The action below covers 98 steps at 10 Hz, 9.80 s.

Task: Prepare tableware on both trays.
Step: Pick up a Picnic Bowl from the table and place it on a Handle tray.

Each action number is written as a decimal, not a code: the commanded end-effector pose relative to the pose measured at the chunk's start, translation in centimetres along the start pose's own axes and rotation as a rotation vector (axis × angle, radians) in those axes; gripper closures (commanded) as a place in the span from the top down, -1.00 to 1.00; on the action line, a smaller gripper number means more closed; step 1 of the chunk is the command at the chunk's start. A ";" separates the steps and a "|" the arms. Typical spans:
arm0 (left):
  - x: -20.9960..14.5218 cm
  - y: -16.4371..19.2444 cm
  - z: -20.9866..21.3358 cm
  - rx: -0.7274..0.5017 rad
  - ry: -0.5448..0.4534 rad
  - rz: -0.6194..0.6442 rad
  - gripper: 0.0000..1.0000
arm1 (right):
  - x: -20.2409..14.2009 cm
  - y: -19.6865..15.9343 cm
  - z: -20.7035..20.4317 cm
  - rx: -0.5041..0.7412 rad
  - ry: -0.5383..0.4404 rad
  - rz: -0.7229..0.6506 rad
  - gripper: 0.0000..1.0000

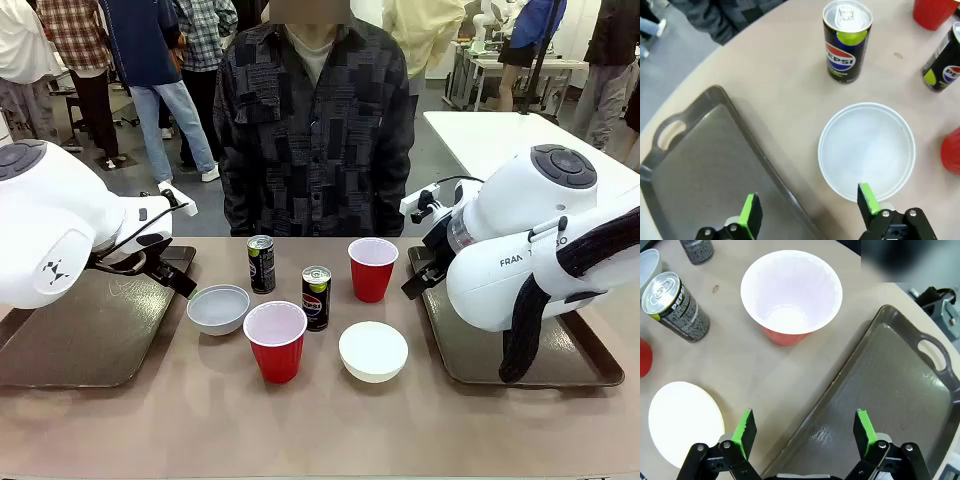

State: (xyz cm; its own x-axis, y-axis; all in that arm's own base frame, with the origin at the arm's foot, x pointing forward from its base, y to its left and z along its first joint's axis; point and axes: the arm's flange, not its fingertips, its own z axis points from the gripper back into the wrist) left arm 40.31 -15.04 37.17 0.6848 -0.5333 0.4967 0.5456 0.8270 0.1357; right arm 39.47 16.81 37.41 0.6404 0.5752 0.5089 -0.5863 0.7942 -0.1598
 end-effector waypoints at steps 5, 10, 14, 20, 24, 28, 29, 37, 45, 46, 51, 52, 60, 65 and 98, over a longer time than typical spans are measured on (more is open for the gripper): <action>0.0 0.0 0.0 0.000 0.000 0.000 1.00 | 0.0 0.0 0.0 0.000 0.000 0.000 1.00; 0.0 0.0 0.0 0.000 0.000 0.000 1.00 | 0.0 0.0 0.0 0.000 0.000 0.000 1.00; -1.4 -0.6 2.3 -0.022 0.022 -0.046 1.00 | -0.3 0.8 2.2 -0.041 0.011 0.074 1.00; -6.6 -3.9 16.6 -0.175 0.188 -0.147 1.00 | -6.6 6.1 15.6 -0.033 0.237 0.119 1.00; -3.3 -3.9 18.7 -0.174 0.241 -0.156 1.00 | -2.2 6.4 17.6 -0.050 0.279 0.141 1.00; -3.6 -2.4 19.1 -0.283 0.206 -0.088 1.00 | -4.0 0.8 16.2 0.291 0.198 -0.096 1.00; -4.5 -0.3 20.2 -0.394 0.134 0.012 1.00 | -6.4 -2.3 17.8 0.392 0.133 -0.204 1.00; -14.4 12.9 21.2 -0.656 -0.034 0.623 1.00 | -18.3 -9.9 17.9 0.741 -0.089 -0.628 1.00; -16.5 15.8 20.8 -0.673 -0.021 0.704 1.00 | -18.9 -16.0 17.5 0.752 -0.030 -0.723 1.00; -16.5 15.8 20.8 -0.673 -0.021 0.704 1.00 | -18.9 -16.0 17.5 0.752 -0.030 -0.723 1.00; -16.5 15.8 20.8 -0.673 -0.021 0.704 1.00 | -18.9 -16.0 17.5 0.752 -0.030 -0.723 1.00; -16.5 15.8 20.8 -0.673 -0.021 0.704 1.00 | -18.9 -16.0 17.5 0.752 -0.030 -0.723 1.00; -16.5 15.8 20.8 -0.673 -0.021 0.704 1.00 | -18.9 -16.0 17.5 0.752 -0.030 -0.723 1.00; -16.5 15.8 20.8 -0.673 -0.021 0.704 1.00 | -14.4 -12.0 17.6 0.516 0.174 -0.621 1.00; -16.5 15.8 20.8 -0.673 -0.021 0.704 1.00 | -0.7 7.3 -3.5 0.097 0.484 -0.596 -1.00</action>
State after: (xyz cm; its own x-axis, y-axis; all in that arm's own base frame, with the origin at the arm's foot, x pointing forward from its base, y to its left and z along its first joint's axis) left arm 27.56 10.60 48.82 0.9547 0.0403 0.2947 0.1858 0.6928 -0.6968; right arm 36.73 22.98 33.23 0.9938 0.0985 0.0523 -0.1038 0.9884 0.1105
